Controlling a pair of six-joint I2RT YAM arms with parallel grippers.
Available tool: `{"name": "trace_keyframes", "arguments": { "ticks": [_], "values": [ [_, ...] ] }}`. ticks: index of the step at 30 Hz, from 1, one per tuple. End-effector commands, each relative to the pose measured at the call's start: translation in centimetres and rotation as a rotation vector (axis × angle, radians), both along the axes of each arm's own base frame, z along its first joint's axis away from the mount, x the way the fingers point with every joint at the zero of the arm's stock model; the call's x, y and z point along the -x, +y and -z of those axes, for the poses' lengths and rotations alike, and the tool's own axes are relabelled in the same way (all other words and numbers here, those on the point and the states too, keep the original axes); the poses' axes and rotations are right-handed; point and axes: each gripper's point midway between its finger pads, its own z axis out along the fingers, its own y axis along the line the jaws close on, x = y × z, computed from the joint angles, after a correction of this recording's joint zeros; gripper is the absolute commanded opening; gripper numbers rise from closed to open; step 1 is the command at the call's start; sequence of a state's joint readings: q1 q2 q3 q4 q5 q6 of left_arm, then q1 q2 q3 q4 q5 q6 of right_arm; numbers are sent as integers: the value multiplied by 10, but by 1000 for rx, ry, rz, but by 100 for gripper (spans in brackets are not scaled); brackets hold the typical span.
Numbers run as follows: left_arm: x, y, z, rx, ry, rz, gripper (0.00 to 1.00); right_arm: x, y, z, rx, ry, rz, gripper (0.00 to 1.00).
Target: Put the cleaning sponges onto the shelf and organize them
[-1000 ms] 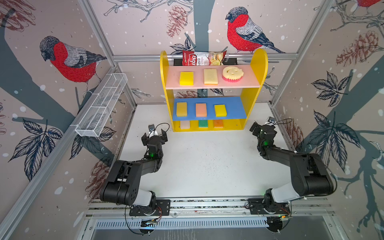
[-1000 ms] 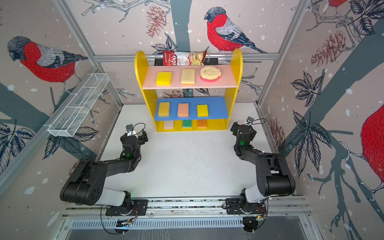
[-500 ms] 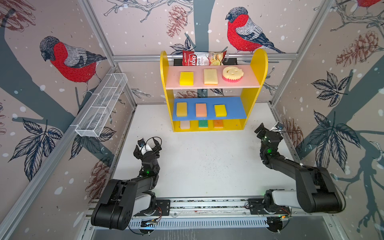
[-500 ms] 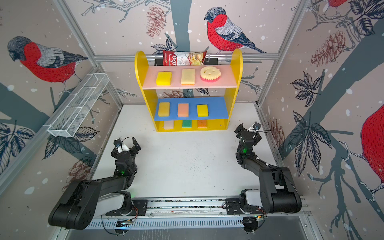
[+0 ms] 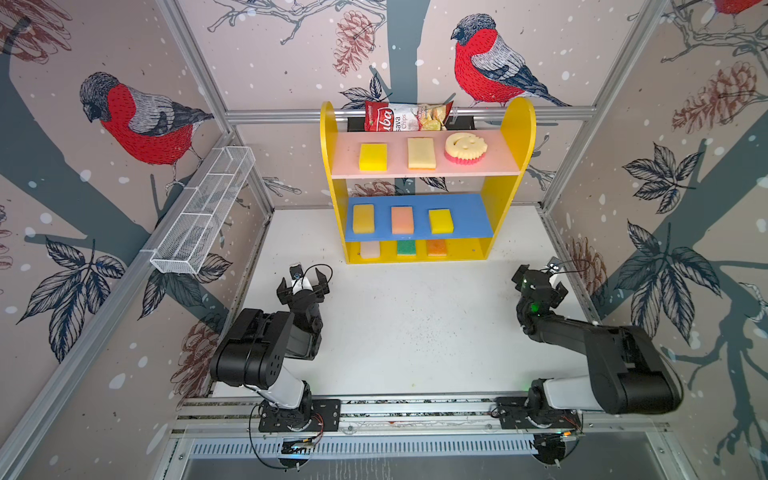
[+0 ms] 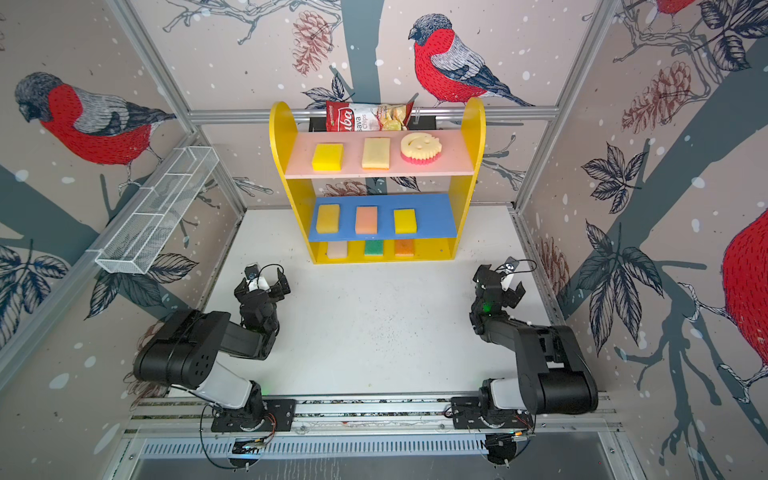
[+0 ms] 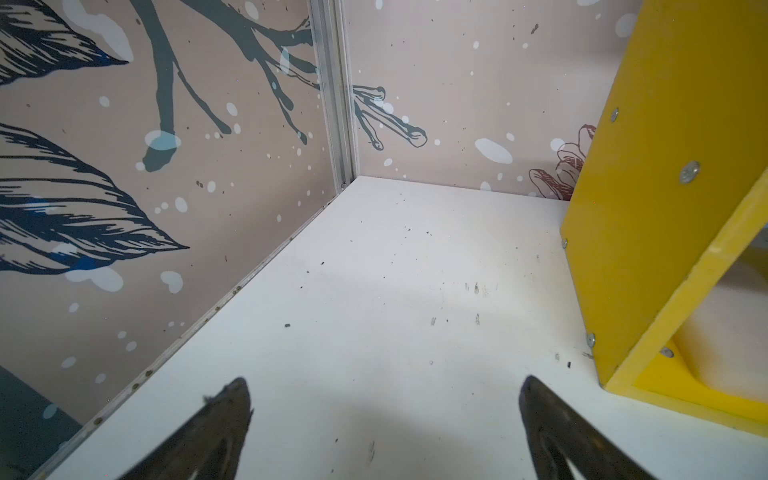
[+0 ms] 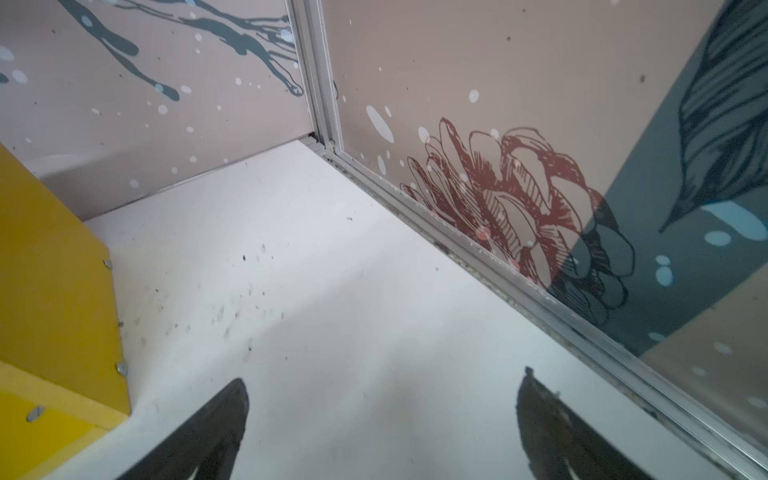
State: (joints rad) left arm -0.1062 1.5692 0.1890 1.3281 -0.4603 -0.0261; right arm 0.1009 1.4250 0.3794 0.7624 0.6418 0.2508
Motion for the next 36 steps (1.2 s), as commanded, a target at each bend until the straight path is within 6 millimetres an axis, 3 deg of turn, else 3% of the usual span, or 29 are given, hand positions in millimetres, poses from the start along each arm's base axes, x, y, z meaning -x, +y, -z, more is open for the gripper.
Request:
{"name": "trace_keyframes", "arguments": {
  "ticks": [1,5,9,10,12,15,17,28,32,36],
  "values": [
    [-4,-5,-20,-3,-87,34,99,-18,5,-10,50,-54,-40,99],
    [-9,-5,-17,-1,-61,30,99,-30,28,-6,97,-20,-163,99],
    [-9,-4,-17,-2,-62,26,99,0,27,-17,59,-159,-214,99],
    [-9,-4,-18,-1,-65,26,99,9,26,-12,41,-182,-231,100],
    [-9,-4,-18,-3,-63,26,99,23,23,-29,77,-310,-226,100],
    [-9,-4,-18,-3,-65,27,99,-3,20,-7,9,-163,-244,100],
    [-9,-5,-17,-3,-63,27,99,4,22,-16,35,-225,-254,100],
    [-9,-4,-18,-3,-63,26,99,-2,25,-10,29,-165,-246,99],
    [-9,-4,-17,-3,-62,27,99,-14,37,-3,0,-130,-380,99],
    [-9,-5,-17,-3,-62,27,99,-12,37,-5,1,-139,-381,100]
  ]
}}
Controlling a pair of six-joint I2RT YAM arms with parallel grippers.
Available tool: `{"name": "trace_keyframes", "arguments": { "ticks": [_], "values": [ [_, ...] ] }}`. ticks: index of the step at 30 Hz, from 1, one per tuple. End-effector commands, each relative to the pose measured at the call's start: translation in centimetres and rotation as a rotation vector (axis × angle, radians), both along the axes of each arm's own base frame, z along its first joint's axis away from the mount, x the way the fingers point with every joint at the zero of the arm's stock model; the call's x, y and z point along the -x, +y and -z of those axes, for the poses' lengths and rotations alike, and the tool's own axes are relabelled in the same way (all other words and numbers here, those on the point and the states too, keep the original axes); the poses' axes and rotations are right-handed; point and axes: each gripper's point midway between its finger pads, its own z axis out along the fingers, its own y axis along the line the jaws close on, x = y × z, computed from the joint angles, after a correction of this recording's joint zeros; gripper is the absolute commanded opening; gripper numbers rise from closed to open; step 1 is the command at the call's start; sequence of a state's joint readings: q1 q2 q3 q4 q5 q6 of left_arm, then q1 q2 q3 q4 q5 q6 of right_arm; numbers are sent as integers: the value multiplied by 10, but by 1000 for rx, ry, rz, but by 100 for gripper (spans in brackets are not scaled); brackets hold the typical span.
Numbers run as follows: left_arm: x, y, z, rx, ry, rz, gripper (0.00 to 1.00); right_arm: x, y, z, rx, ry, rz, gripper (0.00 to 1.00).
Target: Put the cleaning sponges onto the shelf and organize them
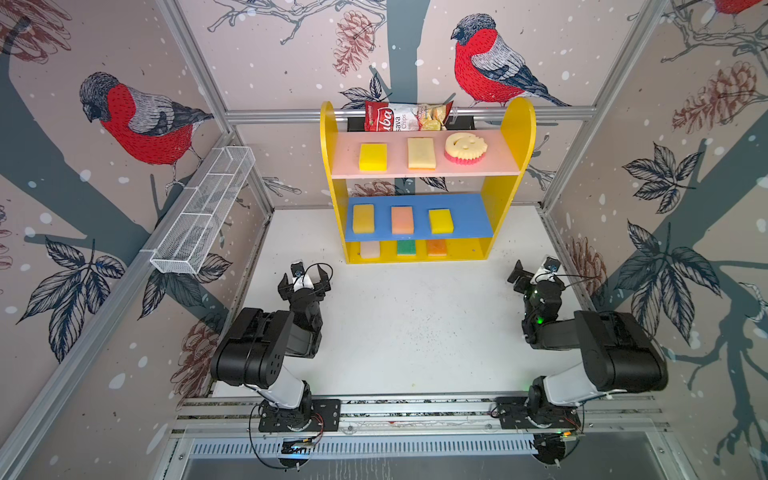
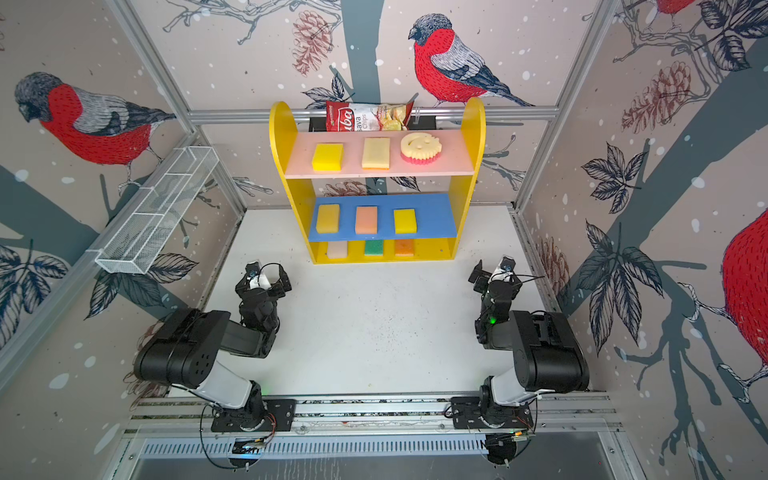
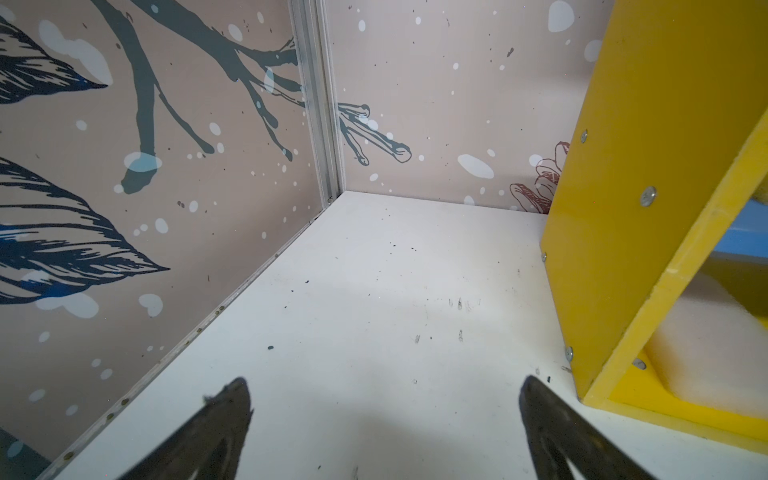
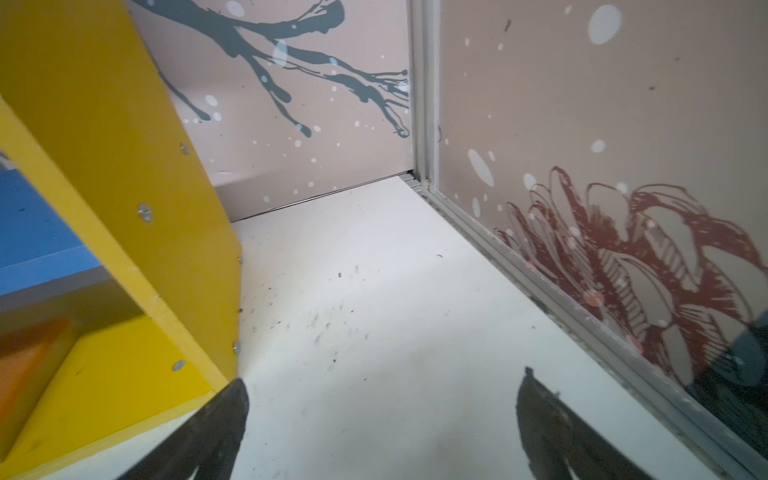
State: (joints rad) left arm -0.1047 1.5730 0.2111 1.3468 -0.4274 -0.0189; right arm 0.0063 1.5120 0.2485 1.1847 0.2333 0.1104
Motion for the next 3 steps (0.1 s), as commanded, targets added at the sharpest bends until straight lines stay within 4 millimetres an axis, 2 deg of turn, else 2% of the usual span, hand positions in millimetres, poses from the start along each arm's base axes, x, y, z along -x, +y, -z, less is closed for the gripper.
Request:
{"name": "trace_keyframes", "arguments": {
  "ticks": [1,3],
  "values": [
    [-1,1,-7,-3,-29,-5,99,1,8,0,-3,-3,-50,99],
    [-1,2,-7,-3,-29,-7,99,2,10,-2,9,-8,-46,100]
  ]
}}
